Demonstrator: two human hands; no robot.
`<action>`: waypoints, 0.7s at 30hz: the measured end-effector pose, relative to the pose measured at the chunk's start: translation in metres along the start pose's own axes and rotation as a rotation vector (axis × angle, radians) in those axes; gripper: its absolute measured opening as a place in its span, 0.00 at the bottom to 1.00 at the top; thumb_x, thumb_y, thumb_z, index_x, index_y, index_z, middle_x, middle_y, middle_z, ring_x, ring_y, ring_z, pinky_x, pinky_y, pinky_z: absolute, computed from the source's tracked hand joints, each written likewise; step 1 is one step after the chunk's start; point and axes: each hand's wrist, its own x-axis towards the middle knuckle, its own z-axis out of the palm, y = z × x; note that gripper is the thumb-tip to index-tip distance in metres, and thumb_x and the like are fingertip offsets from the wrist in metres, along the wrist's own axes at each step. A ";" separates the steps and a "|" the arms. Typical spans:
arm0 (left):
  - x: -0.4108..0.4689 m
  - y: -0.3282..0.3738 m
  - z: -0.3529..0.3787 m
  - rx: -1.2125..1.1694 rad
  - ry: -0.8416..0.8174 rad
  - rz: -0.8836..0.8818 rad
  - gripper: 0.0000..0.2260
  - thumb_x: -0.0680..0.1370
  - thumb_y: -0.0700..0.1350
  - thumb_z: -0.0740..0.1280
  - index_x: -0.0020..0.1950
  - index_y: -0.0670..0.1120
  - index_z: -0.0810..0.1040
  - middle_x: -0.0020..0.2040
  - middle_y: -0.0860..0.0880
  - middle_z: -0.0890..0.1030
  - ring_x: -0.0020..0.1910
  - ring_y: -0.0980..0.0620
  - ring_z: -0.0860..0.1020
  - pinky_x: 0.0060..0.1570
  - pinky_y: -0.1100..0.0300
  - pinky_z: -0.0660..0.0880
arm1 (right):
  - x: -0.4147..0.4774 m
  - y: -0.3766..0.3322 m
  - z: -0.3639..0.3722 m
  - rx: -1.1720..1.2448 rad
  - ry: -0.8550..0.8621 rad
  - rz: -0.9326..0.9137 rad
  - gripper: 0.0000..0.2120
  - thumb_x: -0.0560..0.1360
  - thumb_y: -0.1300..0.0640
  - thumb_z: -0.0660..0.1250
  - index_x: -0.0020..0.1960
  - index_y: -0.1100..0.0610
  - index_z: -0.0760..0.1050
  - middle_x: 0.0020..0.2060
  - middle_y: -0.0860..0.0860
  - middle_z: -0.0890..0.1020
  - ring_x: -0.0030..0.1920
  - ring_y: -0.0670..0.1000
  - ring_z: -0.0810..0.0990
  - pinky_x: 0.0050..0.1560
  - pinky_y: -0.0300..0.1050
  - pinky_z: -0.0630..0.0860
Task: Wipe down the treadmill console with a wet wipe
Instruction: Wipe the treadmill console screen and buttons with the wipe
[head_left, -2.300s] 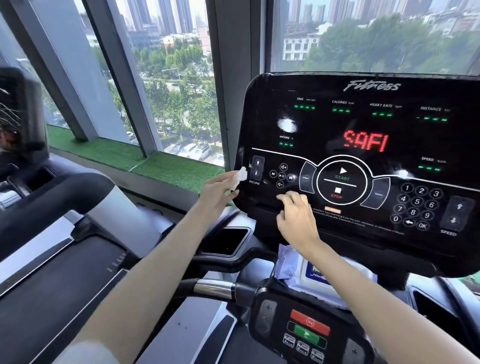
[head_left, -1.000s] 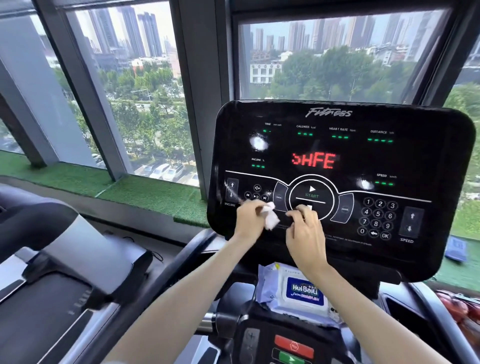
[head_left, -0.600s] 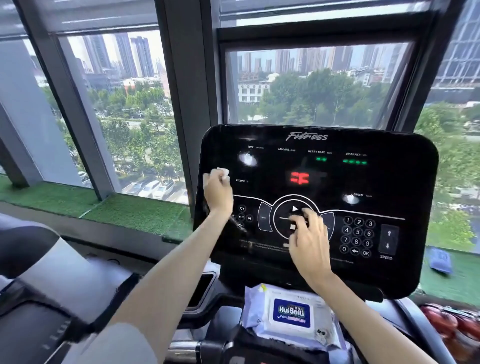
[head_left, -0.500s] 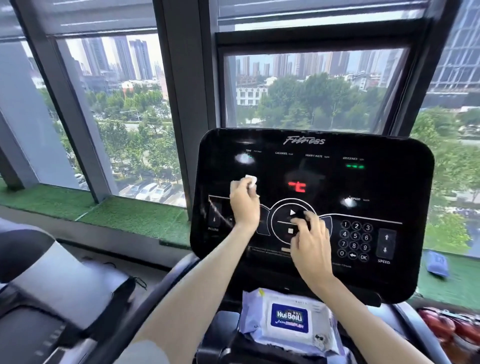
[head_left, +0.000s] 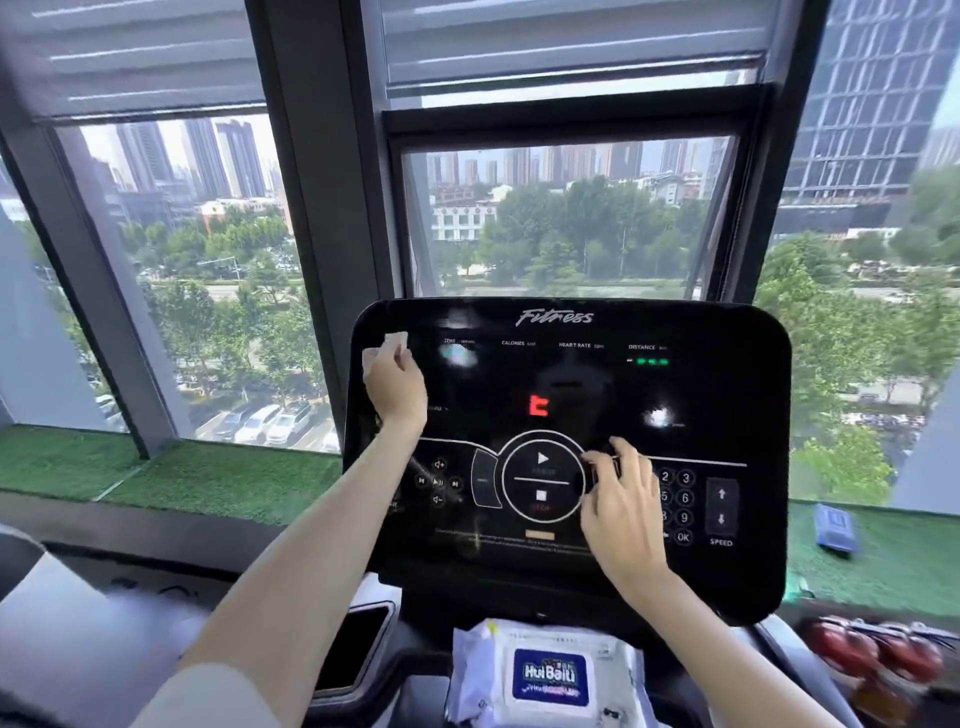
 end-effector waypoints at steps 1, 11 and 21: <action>-0.012 0.010 0.009 -0.025 0.010 0.019 0.10 0.79 0.37 0.60 0.56 0.42 0.79 0.47 0.46 0.73 0.40 0.52 0.73 0.43 0.64 0.70 | 0.000 0.003 -0.002 0.000 0.001 0.008 0.20 0.62 0.71 0.69 0.54 0.61 0.77 0.58 0.62 0.75 0.55 0.62 0.75 0.54 0.57 0.73; -0.127 0.089 0.097 -0.203 -0.329 0.430 0.09 0.77 0.36 0.65 0.53 0.43 0.82 0.43 0.52 0.73 0.40 0.58 0.72 0.46 0.77 0.66 | -0.015 0.037 -0.016 -0.038 -0.006 0.067 0.20 0.63 0.71 0.69 0.54 0.61 0.77 0.58 0.62 0.74 0.56 0.61 0.74 0.55 0.57 0.74; -0.112 0.139 0.100 -0.206 -0.478 0.543 0.08 0.79 0.44 0.64 0.51 0.50 0.83 0.41 0.54 0.73 0.41 0.58 0.72 0.39 0.72 0.66 | -0.032 0.070 -0.039 -0.058 -0.034 0.152 0.15 0.62 0.69 0.70 0.48 0.60 0.79 0.56 0.58 0.76 0.54 0.61 0.75 0.51 0.53 0.74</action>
